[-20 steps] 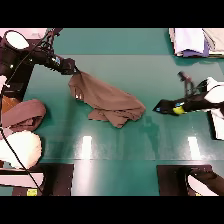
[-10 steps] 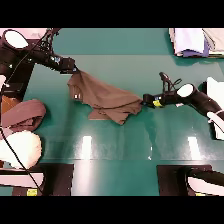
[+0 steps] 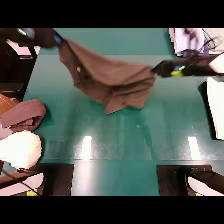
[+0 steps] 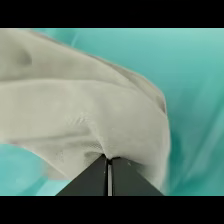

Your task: Fold the shirts.

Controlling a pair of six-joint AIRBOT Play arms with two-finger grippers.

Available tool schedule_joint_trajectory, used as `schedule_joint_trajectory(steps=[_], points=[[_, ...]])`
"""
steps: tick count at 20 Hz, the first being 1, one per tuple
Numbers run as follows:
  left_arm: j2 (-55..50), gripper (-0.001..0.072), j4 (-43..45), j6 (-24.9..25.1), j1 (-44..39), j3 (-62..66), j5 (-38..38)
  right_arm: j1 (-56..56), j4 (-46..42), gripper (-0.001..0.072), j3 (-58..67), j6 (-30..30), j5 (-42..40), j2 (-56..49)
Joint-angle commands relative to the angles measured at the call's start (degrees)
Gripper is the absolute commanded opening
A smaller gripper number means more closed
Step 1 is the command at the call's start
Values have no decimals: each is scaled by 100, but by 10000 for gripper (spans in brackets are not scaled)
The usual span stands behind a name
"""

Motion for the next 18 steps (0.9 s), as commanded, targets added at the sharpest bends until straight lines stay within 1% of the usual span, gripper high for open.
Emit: schedule_joint_trajectory(steps=[1, 3, 5, 7, 9, 11, 13, 15, 16, 18], points=[[887, 23, 9, -68, 2, 1121, 249, -9, -649, 13, 1152, 7, 903, 949], [1399, 23, 9, -68, 2, 1392, 634, -7, -837, 13, 1611, 201, 1073, 1355], [1858, 22, 24, -66, 2, 1390, 1016, -7, -1043, 13, 2068, 385, 1329, 1572], [2103, 22, 22, -66, 2, 1392, 1209, -7, -1202, 13, 2505, 588, 1530, 1604], [2153, 22, 26, -44, 2, 1390, 1215, -7, -1209, 12, 2983, 715, 1845, 1399], [2024, 22, 221, -48, 2, 1305, 1075, -7, -1207, 13, 3427, 1097, 2288, 979], [1764, 23, 656, -190, 2, 966, 850, -7, -1200, 12, 3650, 1333, 2758, 409], [1335, 23, 763, -367, 2, 444, 498, 50, -1150, 13, 3394, 1355, 3086, -177], [1047, 23, 761, -367, 2, 162, 219, 118, -1150, 13, 3136, 1353, 3233, -472], [363, 23, 756, -365, 2, -376, -365, 146, -837, 14, 2452, 1274, 3399, -1134]])
